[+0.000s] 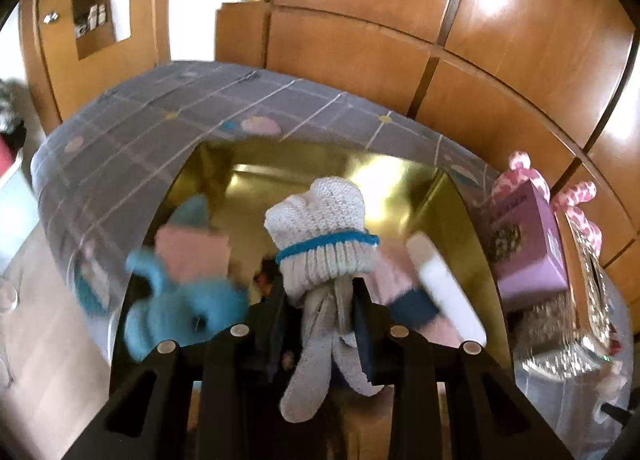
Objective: Organize soft objects
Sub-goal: 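Carry the sock doll into the gold tray with the left tool while the right tool lifts the towel, then carry the white towel over the gold tray with the right tool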
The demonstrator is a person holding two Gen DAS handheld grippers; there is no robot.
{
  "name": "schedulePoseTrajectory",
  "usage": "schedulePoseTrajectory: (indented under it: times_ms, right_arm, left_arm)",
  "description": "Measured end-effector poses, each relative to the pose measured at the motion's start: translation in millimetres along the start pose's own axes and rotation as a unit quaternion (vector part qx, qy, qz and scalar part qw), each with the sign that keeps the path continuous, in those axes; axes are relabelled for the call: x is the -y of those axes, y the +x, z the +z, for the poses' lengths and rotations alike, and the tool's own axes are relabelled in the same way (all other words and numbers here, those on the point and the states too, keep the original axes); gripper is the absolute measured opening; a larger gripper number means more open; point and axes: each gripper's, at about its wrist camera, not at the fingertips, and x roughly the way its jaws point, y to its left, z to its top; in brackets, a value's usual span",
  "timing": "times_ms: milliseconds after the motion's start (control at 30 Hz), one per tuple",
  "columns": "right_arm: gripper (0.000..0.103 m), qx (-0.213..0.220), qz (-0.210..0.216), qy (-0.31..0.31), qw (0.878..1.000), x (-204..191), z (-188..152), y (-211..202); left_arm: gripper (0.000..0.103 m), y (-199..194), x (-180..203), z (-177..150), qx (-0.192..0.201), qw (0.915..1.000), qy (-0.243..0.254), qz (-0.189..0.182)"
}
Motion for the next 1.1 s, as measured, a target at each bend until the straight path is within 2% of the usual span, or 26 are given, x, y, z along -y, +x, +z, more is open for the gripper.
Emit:
schedulePoseTrajectory:
  times_ms: [67,167,233,267,300,400,533,733,1100]
  right_arm:
    - [0.007,0.003,-0.004,0.001,1.000,0,-1,0]
    - [0.007,0.006,-0.010,0.003,1.000,-1,-3,-1]
    - [0.007,0.007,-0.017,0.005,1.000,-1,-4,-2]
    - [0.007,0.007,-0.019,0.006,1.000,-2,-3,-1]
    - [0.007,0.007,-0.023,0.007,1.000,-3,-4,-1]
    - [0.007,0.010,-0.030,0.010,0.999,-5,-3,0]
    - [0.006,0.015,-0.034,0.016,0.999,-6,-3,1]
    - [0.005,0.033,-0.042,0.035,0.998,-10,-3,-2]
    - [0.004,0.117,-0.007,0.050,0.992,-32,18,-44]
  left_arm:
    - [0.032,11,8,15,0.004,0.9999,0.014,0.006]
    - [0.041,32,17,32,-0.002,0.9996,0.023,0.012]
    - [0.050,40,15,40,-0.006,0.9997,0.019,0.016]
    - [0.063,45,15,43,-0.007,0.9997,0.020,0.015]
    - [0.071,49,15,45,-0.007,0.9996,0.020,0.019]
    - [0.073,44,11,46,-0.001,0.9998,0.001,0.019]
    - [0.076,22,14,34,0.020,0.9995,0.003,0.026]
    - [0.080,-15,25,7,0.046,0.9988,0.011,0.006]
    - [0.080,-44,49,-25,0.047,0.9975,0.039,-0.036]
